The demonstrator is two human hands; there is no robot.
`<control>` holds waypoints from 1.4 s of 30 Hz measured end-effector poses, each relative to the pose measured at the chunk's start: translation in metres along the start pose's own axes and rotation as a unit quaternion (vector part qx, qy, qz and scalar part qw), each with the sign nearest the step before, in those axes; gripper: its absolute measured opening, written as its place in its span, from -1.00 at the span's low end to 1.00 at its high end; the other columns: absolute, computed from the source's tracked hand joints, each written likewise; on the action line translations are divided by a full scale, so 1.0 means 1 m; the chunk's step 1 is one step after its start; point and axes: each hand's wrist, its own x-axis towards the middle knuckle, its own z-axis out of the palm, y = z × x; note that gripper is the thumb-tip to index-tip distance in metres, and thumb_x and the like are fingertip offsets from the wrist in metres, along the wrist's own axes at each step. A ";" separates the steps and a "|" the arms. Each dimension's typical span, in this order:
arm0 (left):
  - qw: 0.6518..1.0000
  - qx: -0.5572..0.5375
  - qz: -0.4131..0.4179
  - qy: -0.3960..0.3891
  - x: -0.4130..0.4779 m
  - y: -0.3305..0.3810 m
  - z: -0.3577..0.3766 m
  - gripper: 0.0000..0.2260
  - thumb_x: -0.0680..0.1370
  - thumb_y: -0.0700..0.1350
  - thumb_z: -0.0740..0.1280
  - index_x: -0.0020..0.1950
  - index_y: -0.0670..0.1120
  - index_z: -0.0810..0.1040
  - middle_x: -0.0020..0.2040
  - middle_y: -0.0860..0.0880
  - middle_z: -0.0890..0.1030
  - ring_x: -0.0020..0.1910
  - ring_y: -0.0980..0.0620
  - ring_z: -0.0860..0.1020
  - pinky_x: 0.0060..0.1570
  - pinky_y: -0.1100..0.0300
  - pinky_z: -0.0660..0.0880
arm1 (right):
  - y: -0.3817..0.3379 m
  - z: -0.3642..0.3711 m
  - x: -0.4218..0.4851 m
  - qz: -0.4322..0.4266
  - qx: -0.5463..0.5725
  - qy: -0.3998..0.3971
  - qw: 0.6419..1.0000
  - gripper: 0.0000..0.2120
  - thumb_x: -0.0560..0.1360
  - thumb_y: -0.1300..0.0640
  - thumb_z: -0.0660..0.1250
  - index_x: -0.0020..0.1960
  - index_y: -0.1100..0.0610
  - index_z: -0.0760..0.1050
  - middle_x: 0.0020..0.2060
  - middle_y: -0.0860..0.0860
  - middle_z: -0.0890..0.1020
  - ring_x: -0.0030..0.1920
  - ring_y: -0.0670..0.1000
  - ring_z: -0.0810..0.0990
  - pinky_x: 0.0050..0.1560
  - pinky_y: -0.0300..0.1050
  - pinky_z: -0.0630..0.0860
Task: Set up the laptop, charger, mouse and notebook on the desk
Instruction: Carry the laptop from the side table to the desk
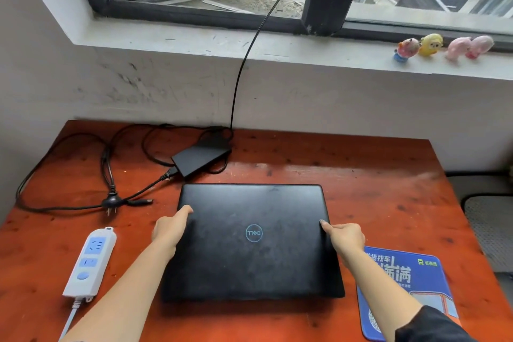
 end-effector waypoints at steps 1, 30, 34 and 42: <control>1.000 0.006 0.003 -0.001 0.000 0.000 0.000 -0.34 0.40 0.15 0.35 0.37 -0.22 0.37 0.34 -0.21 0.44 0.27 -0.25 0.41 0.07 -0.06 0.38 | 0.000 -0.001 0.000 -0.007 -0.024 -0.003 1.000 -0.65 0.41 -0.08 0.45 0.02 0.18 0.68 0.01 0.18 0.69 0.10 0.23 0.56 0.04 -0.07 0.46; 0.984 0.140 0.106 -0.031 -0.033 -0.028 -0.004 -0.31 0.54 0.14 0.28 0.55 -0.11 0.11 0.53 -0.19 0.15 0.49 -0.21 0.15 0.43 -0.08 0.17 | -0.004 0.012 -0.026 -0.068 -0.192 -0.036 0.978 -0.57 0.47 0.02 0.31 0.18 0.32 0.43 0.22 0.27 0.46 0.24 0.27 0.40 0.13 0.08 0.41; 0.989 0.071 0.127 -0.032 -0.037 -0.042 -0.020 -0.46 0.58 0.05 0.25 0.49 -0.15 0.27 0.49 -0.14 0.32 0.46 -0.13 0.27 0.43 -0.04 0.23 | -0.026 0.034 -0.046 -0.171 -0.211 0.022 0.962 -0.45 0.47 0.04 0.32 0.37 0.25 0.26 0.34 0.21 0.30 0.36 0.21 0.21 0.25 0.18 0.28; 0.992 -0.036 0.117 -0.030 -0.023 -0.054 -0.034 -0.67 0.56 -0.07 0.27 0.30 -0.13 0.51 0.27 -0.09 0.56 0.25 -0.08 0.49 0.27 0.09 0.40 | -0.073 0.123 -0.115 -0.347 -0.222 -0.094 0.906 -0.51 0.52 0.08 0.24 0.40 0.18 0.26 0.33 0.10 0.36 0.35 0.13 0.25 0.29 0.09 0.28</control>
